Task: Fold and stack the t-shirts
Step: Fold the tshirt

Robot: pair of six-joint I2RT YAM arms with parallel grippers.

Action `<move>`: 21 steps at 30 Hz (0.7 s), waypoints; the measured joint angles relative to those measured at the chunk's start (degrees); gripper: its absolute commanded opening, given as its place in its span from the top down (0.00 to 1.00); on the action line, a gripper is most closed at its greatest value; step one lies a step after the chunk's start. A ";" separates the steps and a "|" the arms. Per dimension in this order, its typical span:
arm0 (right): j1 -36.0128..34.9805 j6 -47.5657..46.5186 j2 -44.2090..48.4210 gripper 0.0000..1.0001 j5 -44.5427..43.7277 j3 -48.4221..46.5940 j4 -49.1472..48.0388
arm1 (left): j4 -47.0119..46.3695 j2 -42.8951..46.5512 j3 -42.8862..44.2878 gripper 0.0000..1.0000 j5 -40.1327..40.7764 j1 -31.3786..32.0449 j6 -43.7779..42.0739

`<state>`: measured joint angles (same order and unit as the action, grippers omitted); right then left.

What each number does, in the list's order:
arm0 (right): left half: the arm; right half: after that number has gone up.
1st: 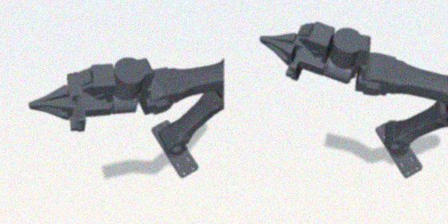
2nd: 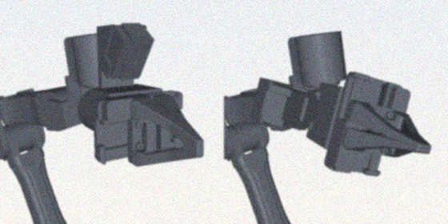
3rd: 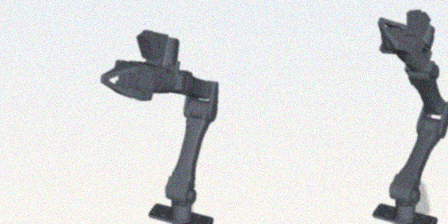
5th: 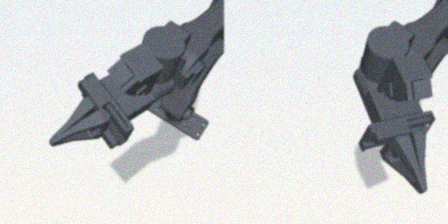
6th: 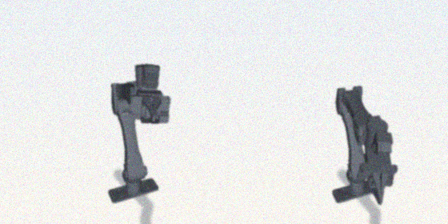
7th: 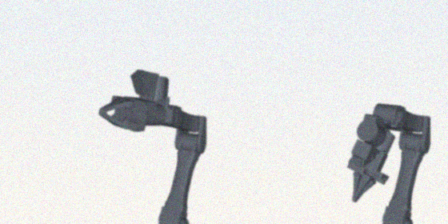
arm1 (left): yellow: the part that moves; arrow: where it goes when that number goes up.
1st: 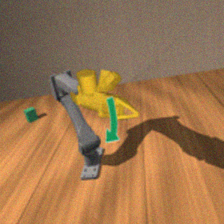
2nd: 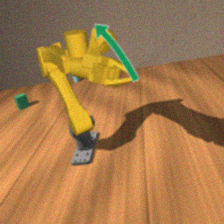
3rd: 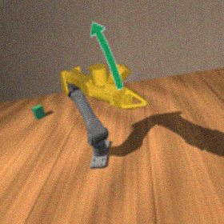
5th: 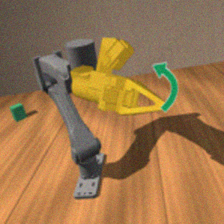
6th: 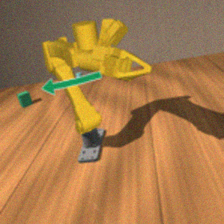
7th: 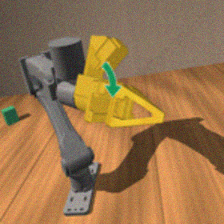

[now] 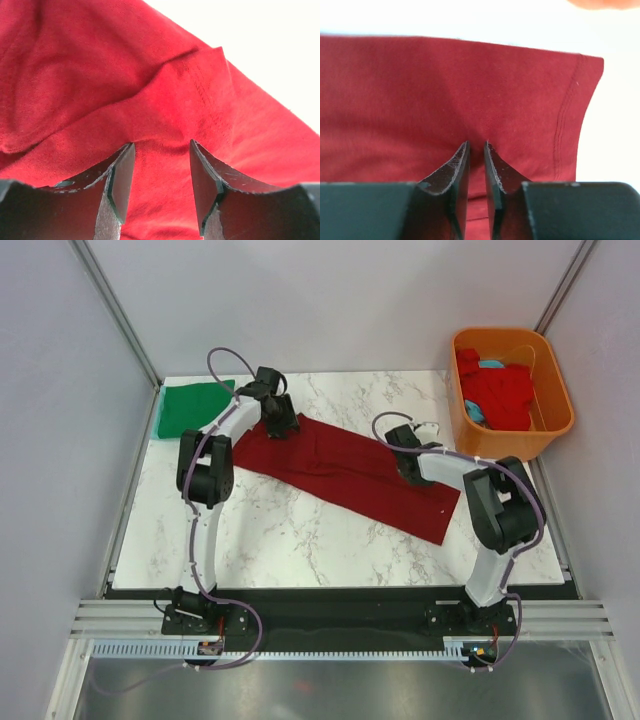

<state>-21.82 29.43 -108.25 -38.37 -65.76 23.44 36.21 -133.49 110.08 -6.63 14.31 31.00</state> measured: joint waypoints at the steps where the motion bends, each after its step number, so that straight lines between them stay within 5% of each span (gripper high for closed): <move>1: -0.37 1.05 1.95 0.73 0.72 1.99 0.66 | -0.24 -1.53 2.19 0.44 -0.74 0.24 0.00; 6: -4.04 4.98 11.45 0.69 4.37 8.26 5.70 | -2.21 -7.06 10.69 0.43 -2.69 1.31 0.02; 14: -5.90 4.13 27.87 0.64 7.98 4.17 9.57 | -11.78 -13.51 17.55 0.42 -8.24 2.62 4.26; 21: -5.97 1.64 35.19 0.65 13.38 1.20 10.88 | -15.10 -10.25 13.57 0.40 -10.12 2.71 5.31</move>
<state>-27.79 31.07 -73.06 -24.99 -64.55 34.33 21.10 -143.74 123.66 -16.75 17.02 36.32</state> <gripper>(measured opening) 0.353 0.591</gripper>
